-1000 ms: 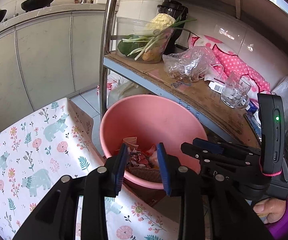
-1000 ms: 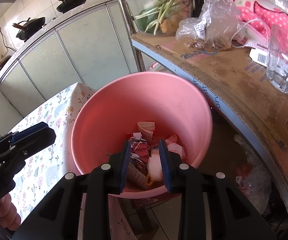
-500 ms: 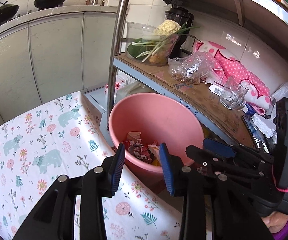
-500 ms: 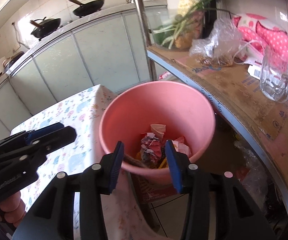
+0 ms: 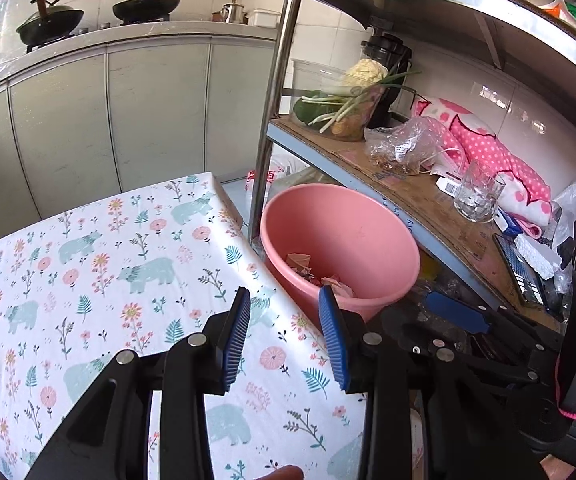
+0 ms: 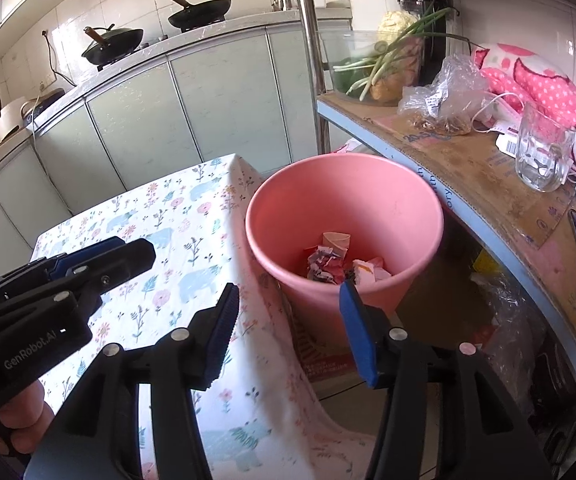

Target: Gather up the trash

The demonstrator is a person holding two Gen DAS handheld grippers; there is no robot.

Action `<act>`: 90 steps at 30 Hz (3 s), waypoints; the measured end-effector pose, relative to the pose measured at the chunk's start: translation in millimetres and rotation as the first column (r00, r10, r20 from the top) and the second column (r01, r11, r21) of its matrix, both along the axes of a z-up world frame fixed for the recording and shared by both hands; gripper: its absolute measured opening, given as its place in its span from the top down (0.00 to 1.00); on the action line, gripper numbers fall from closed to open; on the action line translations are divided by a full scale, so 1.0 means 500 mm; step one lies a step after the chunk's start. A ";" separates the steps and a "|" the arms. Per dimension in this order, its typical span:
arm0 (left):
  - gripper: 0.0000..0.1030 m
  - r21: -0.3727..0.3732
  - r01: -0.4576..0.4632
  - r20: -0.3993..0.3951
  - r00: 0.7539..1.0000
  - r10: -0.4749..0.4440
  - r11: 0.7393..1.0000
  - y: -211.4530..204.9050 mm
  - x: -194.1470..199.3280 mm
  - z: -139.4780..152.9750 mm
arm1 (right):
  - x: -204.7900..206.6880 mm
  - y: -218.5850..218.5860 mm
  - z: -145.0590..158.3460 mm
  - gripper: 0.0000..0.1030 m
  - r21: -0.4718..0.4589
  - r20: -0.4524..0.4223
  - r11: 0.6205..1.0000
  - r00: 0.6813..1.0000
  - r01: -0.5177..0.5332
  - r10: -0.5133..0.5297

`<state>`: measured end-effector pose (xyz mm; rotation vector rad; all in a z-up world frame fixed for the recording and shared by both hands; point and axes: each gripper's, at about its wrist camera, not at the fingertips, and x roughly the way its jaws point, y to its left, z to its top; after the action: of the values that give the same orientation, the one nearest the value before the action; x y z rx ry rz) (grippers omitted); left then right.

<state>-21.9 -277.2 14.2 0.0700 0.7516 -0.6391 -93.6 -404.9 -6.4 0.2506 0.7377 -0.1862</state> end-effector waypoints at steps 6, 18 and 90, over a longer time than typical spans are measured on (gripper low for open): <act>0.66 -0.009 -0.022 0.017 1.000 0.023 1.000 0.028 -0.020 0.006 | -0.013 0.025 0.003 0.49 -0.022 -0.002 1.000 1.000 -0.008 0.008; 0.66 -0.024 -0.034 0.022 0.999 0.035 0.999 0.053 -0.035 0.011 | -0.018 0.051 0.003 0.48 -0.057 -0.008 0.998 1.000 -0.005 0.005; 0.66 -0.028 -0.047 0.027 0.998 0.048 0.998 0.072 -0.038 0.020 | -0.009 0.080 0.011 0.48 -0.089 -0.020 0.996 1.000 -0.020 0.018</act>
<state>-40.8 -241.1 24.2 0.0355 0.7153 -0.6017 -98.1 -364.9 -0.9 0.1569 0.7486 -0.2029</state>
